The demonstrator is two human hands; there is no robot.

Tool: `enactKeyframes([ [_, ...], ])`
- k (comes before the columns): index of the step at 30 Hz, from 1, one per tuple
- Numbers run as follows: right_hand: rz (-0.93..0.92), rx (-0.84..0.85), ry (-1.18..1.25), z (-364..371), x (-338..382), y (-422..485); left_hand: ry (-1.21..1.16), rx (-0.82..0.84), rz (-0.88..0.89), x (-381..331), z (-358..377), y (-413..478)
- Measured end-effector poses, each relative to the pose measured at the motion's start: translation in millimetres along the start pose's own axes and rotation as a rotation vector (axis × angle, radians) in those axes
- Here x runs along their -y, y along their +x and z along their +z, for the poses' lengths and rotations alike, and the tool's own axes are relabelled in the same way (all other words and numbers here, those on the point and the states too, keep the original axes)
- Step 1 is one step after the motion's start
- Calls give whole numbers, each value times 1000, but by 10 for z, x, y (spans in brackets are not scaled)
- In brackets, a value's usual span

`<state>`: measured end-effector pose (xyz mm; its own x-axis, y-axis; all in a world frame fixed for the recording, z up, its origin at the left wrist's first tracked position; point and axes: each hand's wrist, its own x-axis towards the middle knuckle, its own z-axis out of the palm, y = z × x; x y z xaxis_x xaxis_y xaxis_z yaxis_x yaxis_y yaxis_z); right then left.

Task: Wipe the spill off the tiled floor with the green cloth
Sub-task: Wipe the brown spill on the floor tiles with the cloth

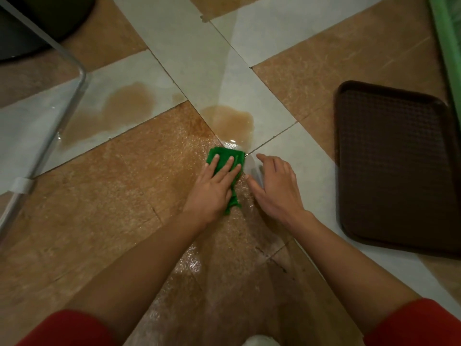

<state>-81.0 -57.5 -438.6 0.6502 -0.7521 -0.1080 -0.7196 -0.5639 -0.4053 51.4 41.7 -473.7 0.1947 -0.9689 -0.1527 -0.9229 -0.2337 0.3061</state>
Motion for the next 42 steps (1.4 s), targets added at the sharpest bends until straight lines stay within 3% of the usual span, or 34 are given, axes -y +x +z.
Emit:
enactKeyframes([
  [4,-16,-31,30,-73,18,31,6,81,246,63,44,-102],
  [6,-42,-40,-29,-121,-45,48,33,104,277,156,-18,-35],
  [11,9,-36,-74,-183,-172,58,28,60,5,-115,-121,195],
  [13,-8,-19,-73,-178,-168,42,25,57,-12,-278,-70,136],
  [19,-36,0,-82,-207,-194,11,83,159,365,-69,-8,-62],
  [24,-15,12,-58,-257,-284,-144,52,81,99,-290,4,64],
  [26,-2,12,-57,-272,-339,-199,55,85,81,-499,53,34],
  [30,22,21,-56,-312,-384,-235,94,142,372,-551,202,-155],
  [33,6,20,-59,-331,-386,-239,97,164,469,-378,168,-128],
  [39,-9,102,-106,-315,-309,-347,71,74,156,-492,93,51],
  [42,-23,114,-104,-287,-240,-366,59,88,176,-615,147,-57],
])
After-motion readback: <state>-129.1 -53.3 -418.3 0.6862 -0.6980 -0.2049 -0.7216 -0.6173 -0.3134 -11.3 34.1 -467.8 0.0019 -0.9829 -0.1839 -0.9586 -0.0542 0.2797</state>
